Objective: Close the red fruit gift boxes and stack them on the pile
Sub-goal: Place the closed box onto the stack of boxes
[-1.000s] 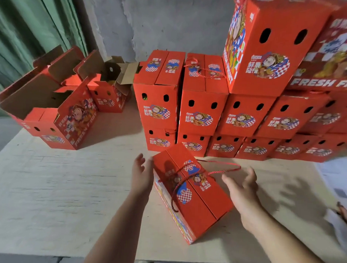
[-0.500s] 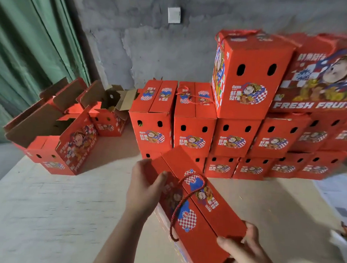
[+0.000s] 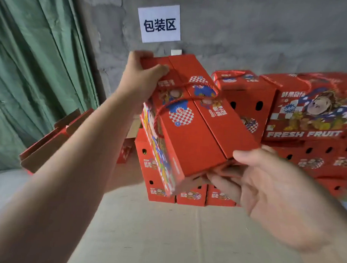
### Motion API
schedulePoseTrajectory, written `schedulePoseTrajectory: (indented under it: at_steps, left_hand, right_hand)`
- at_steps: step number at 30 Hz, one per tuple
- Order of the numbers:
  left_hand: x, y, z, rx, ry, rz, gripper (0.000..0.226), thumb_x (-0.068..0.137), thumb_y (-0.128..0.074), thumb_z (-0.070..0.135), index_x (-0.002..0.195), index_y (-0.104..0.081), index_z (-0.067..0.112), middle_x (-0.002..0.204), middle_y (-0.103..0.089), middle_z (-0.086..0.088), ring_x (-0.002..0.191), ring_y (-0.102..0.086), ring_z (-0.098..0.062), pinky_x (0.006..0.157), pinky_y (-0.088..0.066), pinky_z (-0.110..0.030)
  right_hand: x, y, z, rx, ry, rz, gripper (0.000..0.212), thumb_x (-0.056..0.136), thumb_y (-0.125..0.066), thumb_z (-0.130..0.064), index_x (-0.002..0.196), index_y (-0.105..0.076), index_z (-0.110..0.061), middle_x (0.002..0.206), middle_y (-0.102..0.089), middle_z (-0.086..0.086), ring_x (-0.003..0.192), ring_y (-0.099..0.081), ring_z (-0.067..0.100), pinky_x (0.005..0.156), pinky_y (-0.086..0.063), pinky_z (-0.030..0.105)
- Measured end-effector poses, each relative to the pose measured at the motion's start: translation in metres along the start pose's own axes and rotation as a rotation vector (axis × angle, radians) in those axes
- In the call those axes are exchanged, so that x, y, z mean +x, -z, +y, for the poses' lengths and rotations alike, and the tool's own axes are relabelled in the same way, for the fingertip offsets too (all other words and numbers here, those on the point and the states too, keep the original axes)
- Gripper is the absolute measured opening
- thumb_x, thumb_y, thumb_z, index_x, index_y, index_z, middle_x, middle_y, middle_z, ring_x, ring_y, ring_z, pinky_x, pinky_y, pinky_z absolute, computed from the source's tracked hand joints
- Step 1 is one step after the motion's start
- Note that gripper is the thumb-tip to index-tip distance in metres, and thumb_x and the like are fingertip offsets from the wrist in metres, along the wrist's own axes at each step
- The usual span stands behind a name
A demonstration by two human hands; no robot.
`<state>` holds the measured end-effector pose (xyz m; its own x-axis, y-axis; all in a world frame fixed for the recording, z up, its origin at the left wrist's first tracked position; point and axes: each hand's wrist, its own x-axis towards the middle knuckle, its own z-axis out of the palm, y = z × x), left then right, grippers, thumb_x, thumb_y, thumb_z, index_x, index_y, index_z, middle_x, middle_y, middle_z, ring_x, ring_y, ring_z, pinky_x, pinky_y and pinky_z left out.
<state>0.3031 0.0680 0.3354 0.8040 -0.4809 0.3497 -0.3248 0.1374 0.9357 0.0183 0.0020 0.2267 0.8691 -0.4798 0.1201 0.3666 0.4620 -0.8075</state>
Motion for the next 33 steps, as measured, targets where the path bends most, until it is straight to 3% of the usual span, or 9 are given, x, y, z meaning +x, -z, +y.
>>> schedulePoseTrajectory:
  at_steps: [5,9,13,17,20,23,25,30,33]
  left_hand:
    - [0.067,-0.020,-0.005,-0.124,0.159,-0.108,0.061,0.102,-0.057,0.027,0.157,-0.035,0.015,0.107,-0.064,-0.010,0.070,-0.073,-0.016,0.071,-0.064,-0.039]
    - [0.052,-0.032,-0.068,0.284,0.079,-0.259,0.054,0.101,-0.064,0.025,0.151,-0.050,0.015,0.141,-0.060,-0.011,0.127,-0.061,-0.028,0.111,-0.048,-0.042]
    - [0.034,-0.045,-0.100,0.157,0.030,-0.071,0.056,0.106,-0.054,0.042,0.156,-0.037,0.023,0.148,-0.054,-0.006,0.129,-0.058,-0.025,0.109,-0.049,-0.046]
    - [0.014,-0.062,-0.125,-0.054,0.225,-0.085,0.074,0.093,-0.067,0.061,0.150,-0.038,0.026,0.134,-0.066,0.000,0.119,-0.067,-0.021,0.106,-0.053,-0.050]
    - [0.017,-0.059,-0.136,0.053,0.058,-0.110,0.074,0.091,-0.077,0.049,0.152,-0.038,0.031,0.129,-0.068,0.008,0.117,-0.067,-0.015,0.101,-0.054,-0.041]
    - [0.032,-0.041,-0.148,0.170,0.006,-0.280,0.074,0.092,-0.078,0.042,0.154,-0.037,0.039,0.129,-0.069,0.013,0.122,-0.064,-0.016,0.096,-0.053,-0.039]
    - [0.041,-0.028,-0.157,0.129,0.012,-0.366,0.068,0.094,-0.077,0.039,0.152,-0.041,0.040,0.125,-0.072,0.017,0.118,-0.068,-0.010,0.089,-0.059,-0.034]
    - [0.058,-0.015,-0.164,0.079,0.052,-0.428,0.052,0.097,-0.072,0.040,0.144,-0.050,0.040,0.119,-0.072,0.023,0.107,-0.069,0.004,0.069,-0.059,-0.017]
    - [0.060,-0.012,-0.168,0.076,0.055,-0.467,0.049,0.099,-0.068,0.040,0.145,-0.050,0.040,0.122,-0.071,0.021,0.111,-0.069,0.001,0.070,-0.060,-0.018]
  right_hand:
    - [0.105,-0.054,0.001,-0.028,-0.089,0.151,0.055,0.090,-0.071,-0.003,0.142,-0.053,-0.005,0.132,-0.063,0.020,0.123,-0.065,0.029,0.090,-0.062,0.037]
    - [0.158,-0.041,0.016,-0.214,-0.100,0.258,0.083,0.095,-0.062,0.000,0.157,-0.025,-0.041,0.113,-0.056,0.013,0.101,-0.062,0.026,0.089,-0.060,0.035]
    - [0.180,-0.024,0.024,-0.392,-0.096,0.329,0.075,0.094,-0.066,-0.016,0.157,-0.035,-0.041,0.098,-0.068,-0.002,0.110,-0.071,0.022,0.087,-0.060,0.034]
    - [0.180,-0.021,0.045,-0.624,-0.056,0.291,0.083,0.083,-0.066,-0.031,0.157,-0.031,-0.045,0.134,-0.060,-0.003,0.112,-0.067,0.017,0.098,-0.058,0.043]
    - [0.185,-0.014,0.046,-0.842,0.132,0.401,0.088,0.085,-0.065,-0.038,0.160,-0.019,-0.045,0.160,-0.028,-0.005,0.121,-0.052,0.005,0.085,-0.052,0.031]
    - [0.197,-0.003,0.043,-1.084,0.205,0.425,0.104,0.091,-0.066,-0.036,0.160,0.012,-0.045,0.169,0.013,-0.006,0.151,-0.026,0.021,0.105,-0.044,0.037]
    - [0.202,-0.001,0.047,-1.175,0.142,0.377,0.110,0.093,-0.067,-0.037,0.157,0.022,-0.045,0.162,0.034,-0.012,0.153,-0.016,0.018,0.099,-0.037,0.032]
    - [0.212,0.006,0.058,-1.167,0.220,0.361,0.110,0.092,-0.069,-0.036,0.161,0.017,-0.036,0.159,0.016,-0.021,0.146,-0.019,0.008,0.095,-0.036,0.021]
    - [0.217,0.012,0.061,-1.148,0.190,0.359,0.113,0.092,-0.070,-0.037,0.159,0.021,-0.041,0.163,0.012,-0.020,0.120,-0.015,-0.012,0.073,-0.029,-0.005]
